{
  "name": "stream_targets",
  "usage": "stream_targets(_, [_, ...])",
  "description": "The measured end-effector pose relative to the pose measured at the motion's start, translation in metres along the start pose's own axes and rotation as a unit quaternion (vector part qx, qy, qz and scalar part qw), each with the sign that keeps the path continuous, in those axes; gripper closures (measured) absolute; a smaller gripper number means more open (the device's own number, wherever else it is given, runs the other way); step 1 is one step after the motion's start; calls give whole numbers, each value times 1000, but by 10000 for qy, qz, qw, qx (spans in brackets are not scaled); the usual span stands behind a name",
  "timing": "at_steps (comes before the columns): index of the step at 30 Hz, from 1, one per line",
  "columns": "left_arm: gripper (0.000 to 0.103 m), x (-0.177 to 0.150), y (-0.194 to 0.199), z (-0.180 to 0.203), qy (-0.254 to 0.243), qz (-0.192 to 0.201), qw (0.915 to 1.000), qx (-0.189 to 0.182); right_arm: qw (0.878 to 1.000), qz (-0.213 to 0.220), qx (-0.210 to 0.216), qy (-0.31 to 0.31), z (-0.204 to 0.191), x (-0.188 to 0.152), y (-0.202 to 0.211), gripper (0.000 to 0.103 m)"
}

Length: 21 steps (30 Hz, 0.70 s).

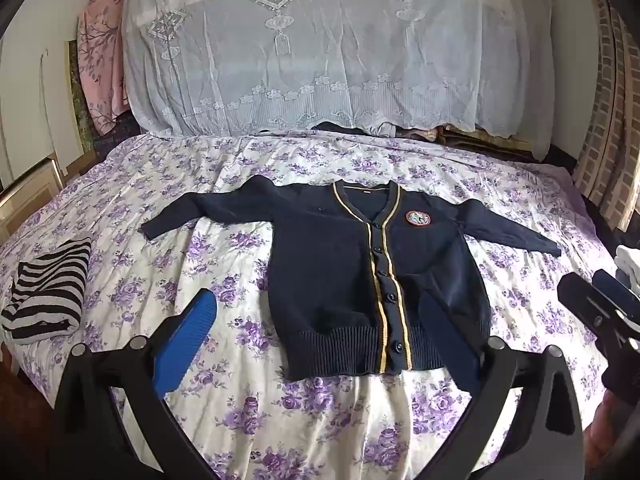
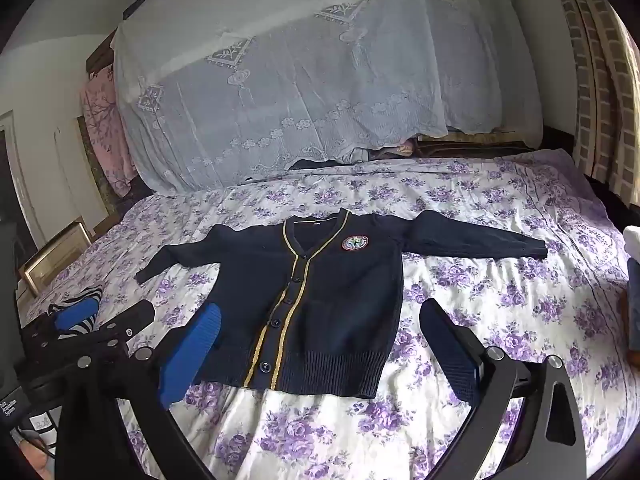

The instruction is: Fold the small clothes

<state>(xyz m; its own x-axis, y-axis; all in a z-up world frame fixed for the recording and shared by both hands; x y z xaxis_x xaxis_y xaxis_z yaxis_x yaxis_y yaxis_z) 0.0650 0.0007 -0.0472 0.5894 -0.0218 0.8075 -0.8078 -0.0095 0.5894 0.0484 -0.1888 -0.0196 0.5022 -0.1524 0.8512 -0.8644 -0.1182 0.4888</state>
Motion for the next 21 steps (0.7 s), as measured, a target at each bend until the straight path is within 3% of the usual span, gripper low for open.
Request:
stream_targets(4, [4,2,-5,0,-123,-50,9998,158,10000,2,-27,-25,0,-3,1,3])
stream_targets(5, [4,3,3,2,-117,114,9996,216,10000,-4,-38,-46,0,-4,0,3])
stream_targets(21, [4,-2,3,-7,107,16,9997,226,9999,46,73,-56,-1,3,9,3])
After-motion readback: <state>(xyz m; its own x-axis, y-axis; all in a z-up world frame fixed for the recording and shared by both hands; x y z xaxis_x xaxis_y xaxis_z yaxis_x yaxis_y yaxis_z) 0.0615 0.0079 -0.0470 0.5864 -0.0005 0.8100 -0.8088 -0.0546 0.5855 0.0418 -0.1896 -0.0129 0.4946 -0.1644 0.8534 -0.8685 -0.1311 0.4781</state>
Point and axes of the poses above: each gripper's, at about its wrist camera, not at the fingertips, and y roughly against the way its jaws point, z to its right, x to its top, the point moved 8 cm from there along -y, roughly the way its jaws point, and after that the axes turned 2 degrees about -y, right-handed, at the moved point
